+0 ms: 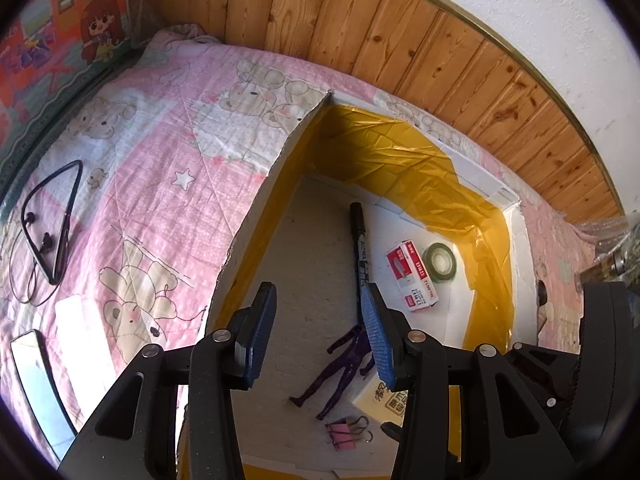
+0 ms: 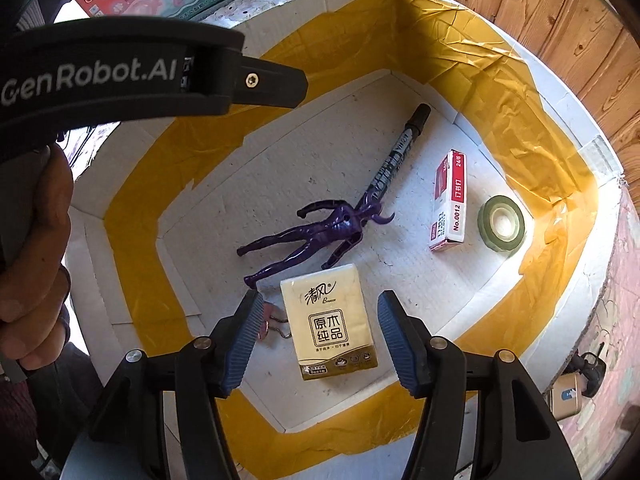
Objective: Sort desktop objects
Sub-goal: 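Open the left gripper to drop the purple figure while the right gripper drops the tissue pack, then withdraw both grippers from the box toward the gold tin and white block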
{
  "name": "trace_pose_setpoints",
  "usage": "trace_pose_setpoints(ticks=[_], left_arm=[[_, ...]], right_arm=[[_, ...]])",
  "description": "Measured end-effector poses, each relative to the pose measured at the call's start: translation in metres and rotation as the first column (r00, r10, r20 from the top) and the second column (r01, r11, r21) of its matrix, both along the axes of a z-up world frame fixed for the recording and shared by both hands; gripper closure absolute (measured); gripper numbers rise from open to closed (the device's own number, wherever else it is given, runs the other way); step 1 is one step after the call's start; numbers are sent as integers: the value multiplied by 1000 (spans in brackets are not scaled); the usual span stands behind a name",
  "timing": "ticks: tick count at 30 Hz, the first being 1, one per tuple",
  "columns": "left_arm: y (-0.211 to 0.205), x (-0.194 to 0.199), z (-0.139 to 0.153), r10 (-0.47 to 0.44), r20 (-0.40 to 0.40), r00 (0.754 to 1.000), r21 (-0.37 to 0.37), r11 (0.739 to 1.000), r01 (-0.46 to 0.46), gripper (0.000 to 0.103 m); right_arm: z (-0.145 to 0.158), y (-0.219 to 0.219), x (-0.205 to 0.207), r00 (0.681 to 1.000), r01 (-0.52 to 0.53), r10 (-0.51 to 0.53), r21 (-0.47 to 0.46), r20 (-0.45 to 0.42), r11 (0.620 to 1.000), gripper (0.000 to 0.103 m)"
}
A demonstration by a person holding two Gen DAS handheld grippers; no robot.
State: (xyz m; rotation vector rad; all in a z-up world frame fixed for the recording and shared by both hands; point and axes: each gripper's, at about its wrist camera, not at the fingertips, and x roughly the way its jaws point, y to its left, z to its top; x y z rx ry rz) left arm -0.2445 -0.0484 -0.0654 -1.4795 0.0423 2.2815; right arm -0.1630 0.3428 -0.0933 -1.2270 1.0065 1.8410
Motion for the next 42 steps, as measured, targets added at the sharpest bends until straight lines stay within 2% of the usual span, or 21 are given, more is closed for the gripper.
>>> trace_pose_setpoints(ticks=[14, 15, 23, 31, 42], left_arm=[[-2, 25, 24, -45, -52, 998, -14, 999, 44, 56], [-2, 27, 26, -48, -57, 997, -11, 999, 47, 56], [1, 46, 43, -72, -102, 992, -9, 997, 72, 56], [7, 63, 57, -94, -134, 987, -7, 996, 94, 56], [8, 88, 75, -105, -181, 978, -7, 994, 105, 56]], right_arm=[[27, -19, 14, 999, 31, -32, 61, 12, 998, 42], [21, -17, 11, 999, 35, -36, 65, 11, 997, 42], [40, -35, 26, 996, 91, -90, 113, -13, 989, 42], [60, -62, 35, 992, 126, -126, 205, -15, 971, 42], [88, -95, 37, 984, 175, -172, 352, -40, 919, 37]])
